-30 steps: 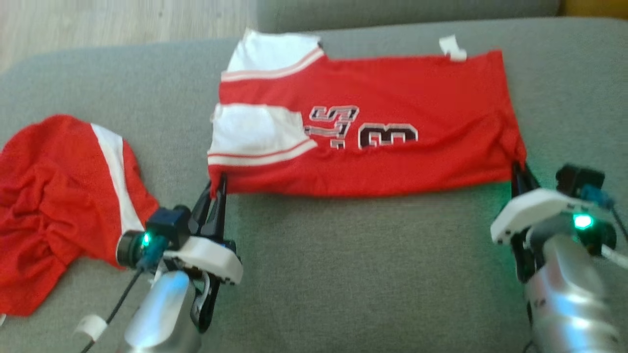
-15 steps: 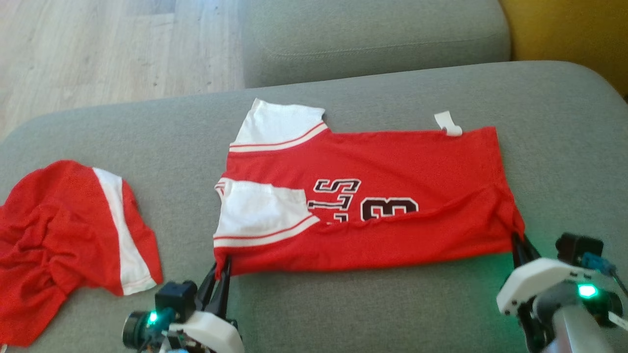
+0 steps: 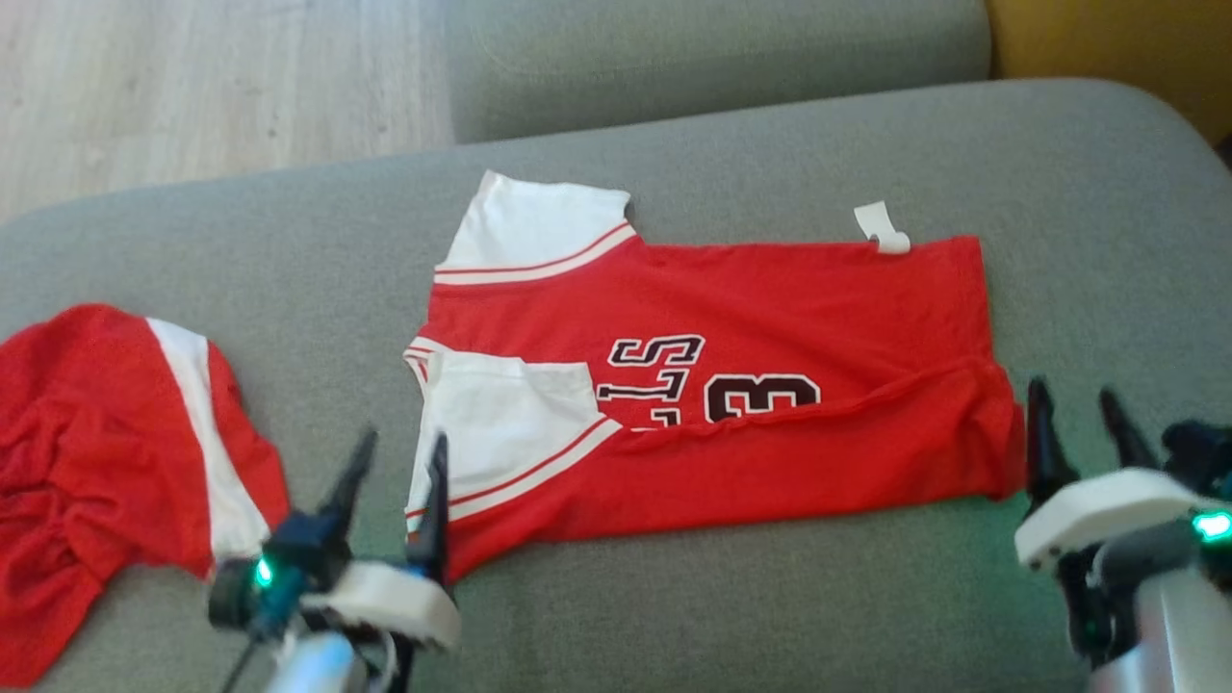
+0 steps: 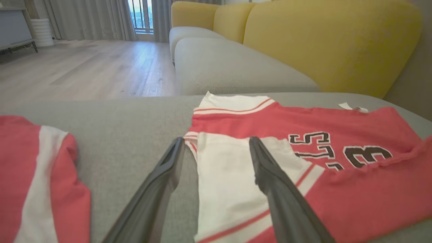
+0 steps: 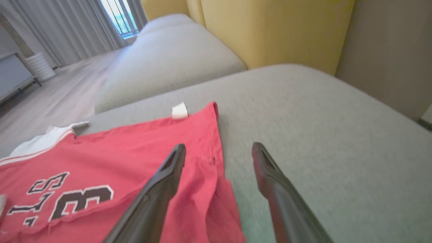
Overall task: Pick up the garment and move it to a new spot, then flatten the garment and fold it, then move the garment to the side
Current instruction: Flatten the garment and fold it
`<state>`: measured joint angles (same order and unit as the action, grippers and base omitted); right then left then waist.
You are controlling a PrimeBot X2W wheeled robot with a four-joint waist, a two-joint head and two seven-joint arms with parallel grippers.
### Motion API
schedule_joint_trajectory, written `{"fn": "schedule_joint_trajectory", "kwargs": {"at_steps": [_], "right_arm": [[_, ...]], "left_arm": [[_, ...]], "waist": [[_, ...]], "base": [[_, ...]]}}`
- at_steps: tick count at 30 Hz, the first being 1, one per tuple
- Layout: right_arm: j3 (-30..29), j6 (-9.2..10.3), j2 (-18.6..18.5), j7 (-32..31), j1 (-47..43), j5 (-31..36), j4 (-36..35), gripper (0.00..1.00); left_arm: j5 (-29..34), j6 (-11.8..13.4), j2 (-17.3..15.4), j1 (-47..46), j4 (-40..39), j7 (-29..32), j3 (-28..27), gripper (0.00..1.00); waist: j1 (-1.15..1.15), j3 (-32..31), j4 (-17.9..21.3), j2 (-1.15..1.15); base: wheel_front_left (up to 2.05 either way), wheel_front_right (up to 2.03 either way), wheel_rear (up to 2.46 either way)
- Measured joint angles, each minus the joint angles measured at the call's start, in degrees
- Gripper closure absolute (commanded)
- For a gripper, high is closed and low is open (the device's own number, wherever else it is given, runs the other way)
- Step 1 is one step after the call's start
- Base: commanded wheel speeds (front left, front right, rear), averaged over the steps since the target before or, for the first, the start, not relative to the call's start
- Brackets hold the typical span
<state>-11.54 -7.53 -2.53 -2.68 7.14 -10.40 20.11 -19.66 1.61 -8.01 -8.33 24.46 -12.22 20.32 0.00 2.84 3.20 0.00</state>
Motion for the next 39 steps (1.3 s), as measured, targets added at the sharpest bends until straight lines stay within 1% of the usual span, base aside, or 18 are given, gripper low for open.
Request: {"fn": "schedule_joint_trajectory", "kwargs": {"at_steps": [5, 7, 9, 11, 12, 14, 16, 18, 22, 25, 27, 30, 31, 33, 36, 39], "right_arm": [[-0.2, 0.00, 0.0, 3.0, 3.9, 0.8, -3.0, 0.00], [-0.2, 0.00, 0.0, 3.4, 5.9, 0.8, -3.4, 0.00], [-0.2, 0.00, 0.0, 3.8, 8.0, 0.9, -3.6, 0.00], [-0.1, 0.00, 0.0, 4.0, 10.6, 0.9, -3.6, 0.00], [-0.1, 0.00, 0.0, 4.2, 12.0, 0.9, -3.5, 0.00], [-0.2, 0.00, 0.0, 4.8, 14.6, 0.9, -3.5, 0.00], [-0.2, 0.00, 0.0, 5.2, 16.6, 0.9, -3.4, 0.00], [0.1, 0.00, 0.0, 5.7, 18.3, 1.2, -3.4, 0.00], [1.2, 0.00, -0.1, 6.3, 21.5, 1.4, -3.4, 0.00], [2.5, 0.00, -0.1, 7.0, 23.9, 1.2, -3.4, 0.00], [3.4, 0.00, -0.1, 7.3, 25.0, 0.7, -3.6, 0.00], [3.8, 0.00, -0.1, 7.5, 25.8, -0.7, -3.9, 0.00], [3.8, 0.00, -0.1, 7.5, 25.8, -0.7, -3.9, 0.00], [4.1, 0.00, -0.1, 7.8, 26.0, -1.7, -3.9, 0.00], [5.0, 0.00, -0.1, 8.5, 26.2, -2.2, -3.9, 0.00], [5.0, 0.00, -0.1, 8.8, 26.3, -2.2, -3.9, 0.00]], "left_arm": [[0.5, -0.3, -1.0, -5.1, -3.4, -1.1, -1.1, 0.00], [1.8, -1.3, -2.2, -8.1, -4.1, -1.0, -0.7, 0.00], [2.1, -2.9, -3.6, -11.7, -4.3, -0.2, -0.7, 0.00], [2.1, -4.7, -5.3, -16.1, -4.2, 2.5, -0.4, 0.00], [2.1, -5.8, -6.2, -18.6, -3.7, 4.8, 0.1, 0.00], [1.0, -7.7, -7.7, -24.0, -1.6, 11.3, 1.3, 0.00], [-1.5, -8.7, -8.7, -29.0, 0.3, 16.1, 2.5, 0.00], [-4.1, -8.8, -10.5, -34.0, 2.6, 21.4, 4.3, 0.00], [-10.0, -9.2, -15.4, -42.2, 5.7, 28.8, 10.2, 0.00], [-13.4, -9.2, -18.3, -46.8, 7.9, 32.1, 14.1, 0.00], [-15.7, -9.2, -19.7, -49.4, 9.5, 33.6, 15.7, 0.00], [-17.4, -9.2, -21.3, -53.4, 12.1, 35.6, 18.1, 0.00], [-17.4, -9.2, -21.3, -53.4, 12.1, 35.6, 18.1, 0.00], [-17.7, -9.2, -22.2, -56.2, 13.8, 35.7, 19.7, 0.00], [-20.0, -9.2, -22.5, -59.0, 15.7, 36.6, 21.5, 0.00], [-21.0, -9.2, -22.7, -60.3, 16.8, 36.8, 24.1, 0.00]], "waist": [[0.00, 2.4, 0.8, 0.00], [0.00, 3.5, 1.1, 0.00], [0.00, 5.0, 1.5, 0.00], [-0.01, 6.5, 2.1, 0.00], [-0.01, 7.3, 2.4, 0.00], [-0.01, 9.0, 2.9, 0.00], [-0.01, 10.8, 3.4, 0.00], [-0.01, 12.7, 4.0, 0.00], [-0.02, 16.4, 5.6, 0.00], [-0.02, 19.1, 7.0, 0.00], [-0.01, 20.8, 8.1, 0.00], [-0.01, 23.3, 9.4, 0.00], [-0.01, 23.3, 9.4, 0.00], [-0.02, 25.0, 10.2, -0.01], [-0.01, 26.9, 11.4, -0.01], [-0.01, 28.2, 12.4, -0.01]], "base": [[0.00, 0.00, 0.00], [0.00, 0.00, 0.00], [0.00, 0.00, 0.00], [0.00, 0.00, 0.00], [0.00, 0.00, 0.00], [0.00, 0.00, 0.00], [0.00, 0.00, 0.00], [0.00, 0.00, 0.00], [0.00, 0.00, 0.00], [0.00, 0.00, 0.00], [0.00, 0.00, 0.00], [0.00, 0.00, 0.00], [0.00, 0.00, 0.00], [0.00, 0.00, 0.00], [0.00, 0.00, 0.00], [0.00, 0.00, 0.00]]}}
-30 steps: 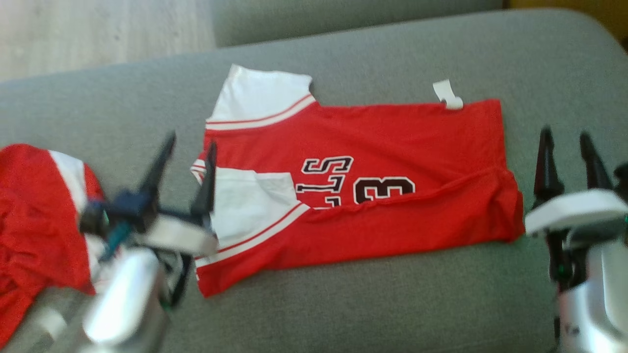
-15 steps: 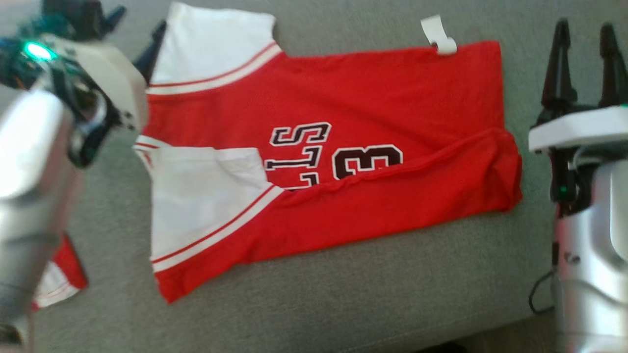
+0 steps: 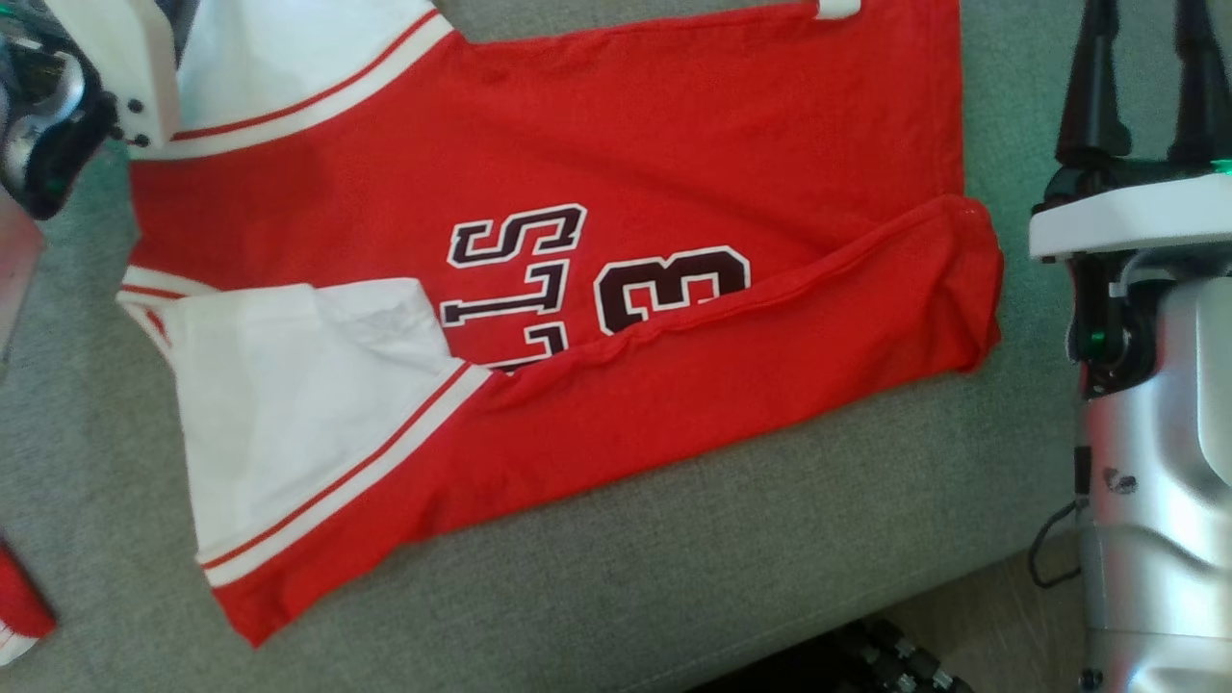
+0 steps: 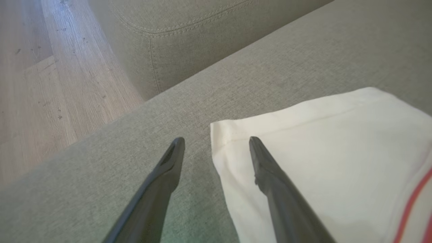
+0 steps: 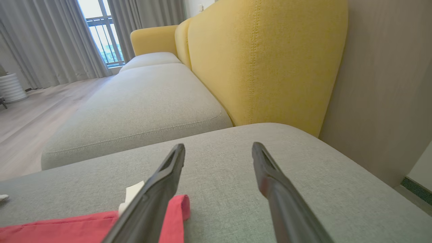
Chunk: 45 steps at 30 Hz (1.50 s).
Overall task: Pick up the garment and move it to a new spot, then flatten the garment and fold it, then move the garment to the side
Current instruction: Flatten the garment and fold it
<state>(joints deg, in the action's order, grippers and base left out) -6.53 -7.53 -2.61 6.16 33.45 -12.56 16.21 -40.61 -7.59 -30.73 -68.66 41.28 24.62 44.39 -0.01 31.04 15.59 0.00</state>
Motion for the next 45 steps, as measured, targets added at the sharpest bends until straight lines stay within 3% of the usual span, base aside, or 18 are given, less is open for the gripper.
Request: {"fn": "schedule_joint_trajectory", "kwargs": {"at_steps": [13, 14, 15, 20, 27, 33, 40, 45], "right_arm": [[-0.9, 0.00, 0.0, 1.8, 0.1, -0.5, 0.6, 0.00], [-1.1, 0.00, 0.0, 1.8, 0.1, -0.5, 0.7, 0.00], [-1.3, 0.00, 0.0, 1.8, 0.2, -0.4, 1.0, 0.00], [-1.8, 0.00, 0.0, 1.6, 0.6, 1.3, 2.0, 0.00], [-2.9, 0.00, 0.0, -1.6, 1.7, 6.3, 2.8, 0.00], [-2.4, 0.00, -0.1, -6.0, 1.7, 10.2, 4.3, 0.00], [-2.5, 0.00, -1.1, -11.8, 1.7, 12.3, 8.5, 0.00], [-3.7, 0.00, -5.2, -14.8, 1.7, 14.6, 14.6, 0.00]], "left_arm": [[-8.2, 0.0, -1.2, -3.2, 2.8, 2.9, 7.2, 0.02], [-9.1, 0.0, -1.3, -3.3, 2.3, 3.3, 8.0, 0.74], [-9.8, 0.0, -1.4, -3.3, 1.6, 3.4, 8.6, 1.00], [-12.4, 0.0, -1.3, -3.1, 0.2, 0.1, 11.6, 1.00], [-14.4, 0.0, 0.9, -1.6, 0.6, -13.1, 12.7, 1.00], [-14.3, 0.0, 1.7, 1.0, -3.4, -22.2, 14.6, 1.00], [-13.7, 0.0, 2.3, 4.2, -10.1, -26.1, 17.1, 1.00], [-13.5, 1.3, 1.9, 8.0, -15.1, -27.3, 17.9, 1.00]], "waist": [[0.01, 1.4, 1.3, 0.00], [0.02, 1.3, 1.2, 0.00], [0.01, 1.2, 1.1, 0.00], [0.01, 0.1, 0.0, 0.00], [0.02, -4.0, -3.4, 0.00], [0.02, -7.6, -7.4, 0.00], [0.02, -11.0, -11.8, 0.00], [0.02, -13.2, -15.1, 0.00]], "base": [[0.00, 0.00, 0.00], [0.00, 0.00, 0.00], [0.00, 0.00, 0.00], [0.00, 0.00, 0.00], [0.00, 0.00, 0.00], [0.00, 0.00, 0.00], [0.00, 0.00, 0.00], [0.00, 0.00, 0.00]]}}
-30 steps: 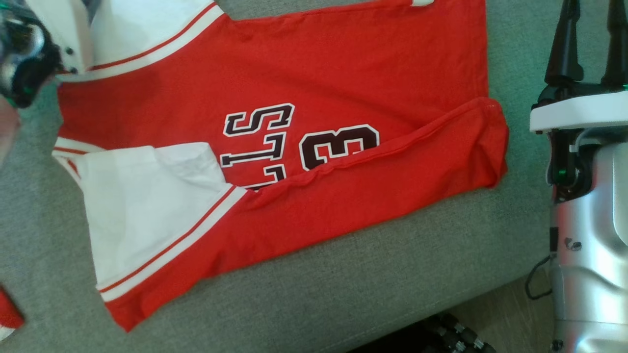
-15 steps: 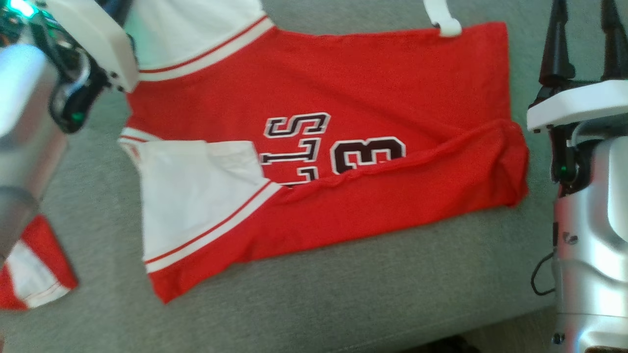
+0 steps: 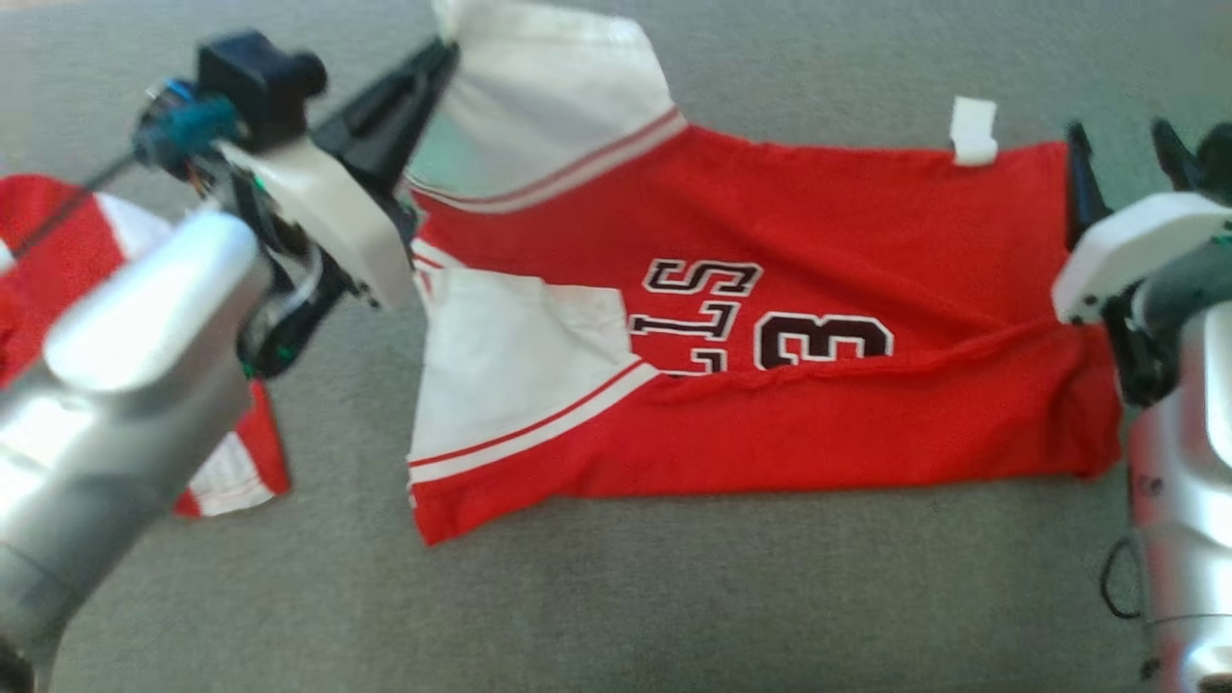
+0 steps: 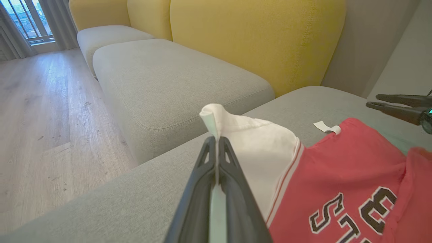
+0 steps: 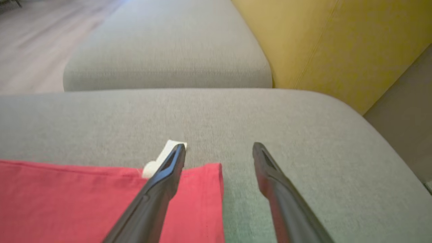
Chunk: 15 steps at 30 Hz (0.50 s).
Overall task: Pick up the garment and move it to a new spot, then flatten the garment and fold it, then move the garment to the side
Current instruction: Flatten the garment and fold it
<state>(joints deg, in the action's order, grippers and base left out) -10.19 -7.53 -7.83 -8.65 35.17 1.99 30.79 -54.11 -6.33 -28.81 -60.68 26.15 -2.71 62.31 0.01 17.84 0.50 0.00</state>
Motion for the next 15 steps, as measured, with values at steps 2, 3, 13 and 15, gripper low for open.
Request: {"fn": "schedule_joint_trajectory", "kwargs": {"at_steps": [2, 3, 13, 15], "right_arm": [[-0.9, 0.00, -1.2, -1.1, 0.2, 0.8, 2.8, 0.00], [-1.3, 0.00, -1.8, -1.5, 0.3, 1.2, 4.1, 0.00], [0.0, 0.00, -5.5, -3.1, 6.0, 1.7, 15.4, 0.00], [0.7, 0.00, -5.9, -3.5, 7.1, 0.6, 17.5, 0.00]], "left_arm": [[0.2, 0.9, -0.3, 1.3, -2.0, -0.4, 0.5, 1.00], [0.2, 1.4, -0.4, 1.9, -3.0, -0.5, 0.6, 1.00], [0.2, 3.3, -1.5, 3.7, -9.8, 0.2, 1.3, 1.00], [0.2, 3.4, -1.5, 3.7, -9.9, 0.2, 1.4, 1.00]], "waist": [[0.00, -0.5, -1.1, 0.00], [-0.01, -0.7, -1.6, 0.00], [-0.02, 1.6, -4.2, 0.00], [-0.02, 2.2, -4.4, 0.00]], "base": [[0.00, 0.00, 0.00], [0.00, 0.00, 0.00], [0.00, 0.00, 0.00], [0.00, 0.00, 0.00]]}}
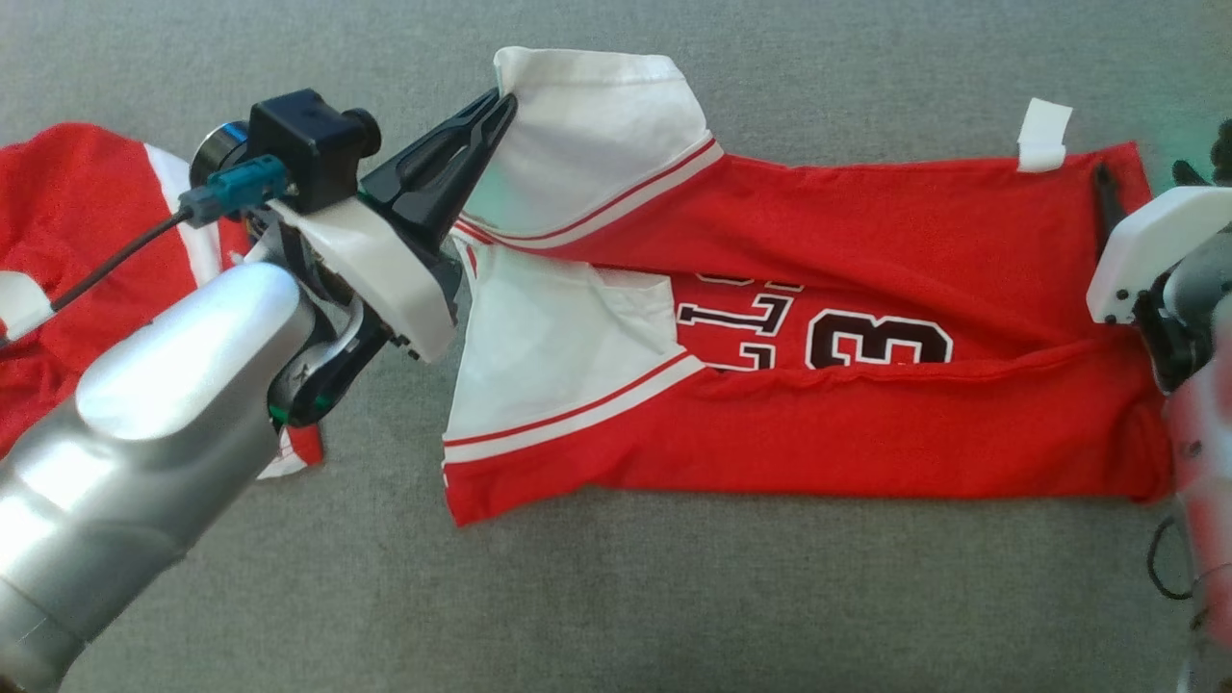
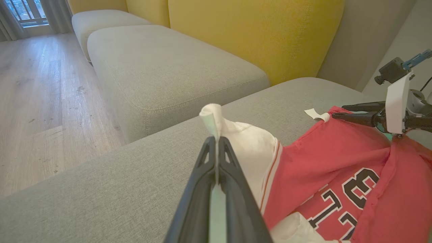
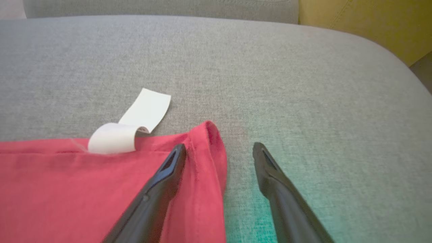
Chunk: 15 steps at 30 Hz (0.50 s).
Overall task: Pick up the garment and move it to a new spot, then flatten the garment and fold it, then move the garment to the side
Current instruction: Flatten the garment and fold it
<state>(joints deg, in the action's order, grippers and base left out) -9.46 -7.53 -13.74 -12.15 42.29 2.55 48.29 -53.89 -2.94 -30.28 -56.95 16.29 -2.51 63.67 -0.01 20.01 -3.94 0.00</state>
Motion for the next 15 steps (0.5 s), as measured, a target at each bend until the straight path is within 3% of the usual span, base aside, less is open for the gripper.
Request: {"fn": "schedule_joint_trajectory", "kwargs": {"at_steps": [11, 12, 13, 14, 15], "right_arm": [[6.7, 0.00, -3.0, 2.1, 4.2, -3.7, 6.7, 0.00], [7.4, 0.00, -3.1, 2.2, 4.4, -4.1, 7.1, 0.11], [8.0, 0.00, -3.2, 2.6, 4.5, -4.6, 7.6, 0.88], [8.8, 0.00, -3.2, 3.1, 4.5, -5.1, 8.0, 1.00], [9.5, 0.00, -3.2, 3.6, 4.5, -5.6, 8.3, 1.00]], "left_arm": [[0.0, 0.4, -0.1, 0.0, 0.2, 0.0, 0.5, 1.00], [0.0, 0.4, -0.1, 0.0, 0.3, 0.0, 0.6, 1.00], [0.0, 0.5, -0.1, 0.0, 0.5, 0.0, 0.6, 1.00], [0.0, 0.5, -0.1, 0.0, 0.7, 0.0, 0.6, 1.00], [0.0, 0.5, -0.1, 0.0, 1.2, 0.0, 0.6, 1.00]], "waist": [[0.00, 1.5, -0.3, 0.00], [0.00, 1.4, -0.2, 0.00], [0.00, 1.2, -0.2, 0.00], [0.00, 1.1, -0.1, 0.00], [0.00, 0.9, 0.1, 0.00]], "base": [[0.00, 0.00, 0.00], [0.00, 0.00, 0.00], [0.00, 0.00, 0.00], [0.00, 0.00, 0.00], [0.00, 0.00, 0.00]]}}
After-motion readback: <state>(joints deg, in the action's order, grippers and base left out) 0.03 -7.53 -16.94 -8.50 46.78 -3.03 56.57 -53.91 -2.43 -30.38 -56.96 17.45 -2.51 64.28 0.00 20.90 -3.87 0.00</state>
